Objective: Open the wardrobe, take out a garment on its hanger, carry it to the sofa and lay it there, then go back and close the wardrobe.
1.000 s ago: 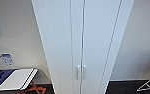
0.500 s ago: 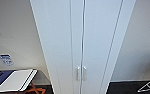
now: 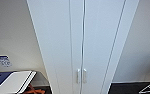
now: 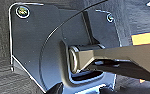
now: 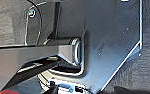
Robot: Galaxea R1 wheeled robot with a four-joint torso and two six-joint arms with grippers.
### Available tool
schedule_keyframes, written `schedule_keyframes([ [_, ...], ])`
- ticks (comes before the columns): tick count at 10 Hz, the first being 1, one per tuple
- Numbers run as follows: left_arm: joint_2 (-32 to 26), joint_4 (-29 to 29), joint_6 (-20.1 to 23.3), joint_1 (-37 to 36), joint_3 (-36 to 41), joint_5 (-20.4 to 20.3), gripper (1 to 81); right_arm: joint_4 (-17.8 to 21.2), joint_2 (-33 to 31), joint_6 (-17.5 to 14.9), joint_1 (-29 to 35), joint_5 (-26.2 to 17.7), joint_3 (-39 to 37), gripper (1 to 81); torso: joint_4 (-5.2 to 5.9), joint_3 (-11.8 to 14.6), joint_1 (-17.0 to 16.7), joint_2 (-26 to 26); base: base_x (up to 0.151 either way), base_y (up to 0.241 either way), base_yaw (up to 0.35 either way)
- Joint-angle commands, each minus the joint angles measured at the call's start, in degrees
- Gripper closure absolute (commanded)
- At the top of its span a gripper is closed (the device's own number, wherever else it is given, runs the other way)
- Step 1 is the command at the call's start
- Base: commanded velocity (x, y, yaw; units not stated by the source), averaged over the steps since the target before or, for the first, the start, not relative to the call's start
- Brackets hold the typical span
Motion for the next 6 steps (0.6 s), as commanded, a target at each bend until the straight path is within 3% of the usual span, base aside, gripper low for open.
schedule_keyframes([
  [1, -0.5, 0.1, 0.1, -1.6, 0.7, 2.9, 1.0, -0.6, -0.8, -0.2, 1.7, -3.7, 0.4, 1.0, 0.0, 0.0, 0.0, 0.0, 0.075, 0.0, 0.0],
  [2, -0.5, 0.1, 0.1, -1.5, 0.7, 2.9, 1.0, -0.6, -0.8, -0.2, 1.7, -3.7, 0.4, 1.0, 0.0, 0.0, 0.0, 0.0, 0.069, 0.0, 0.0],
  [6, -0.5, -0.1, -0.1, -1.6, 1.0, 3.0, 1.0, -0.4, -0.8, -0.1, 1.7, -3.7, 0.8, 1.0, 0.0, 0.0, 0.0, 0.0, 0.0, 0.0, 0.0],
])
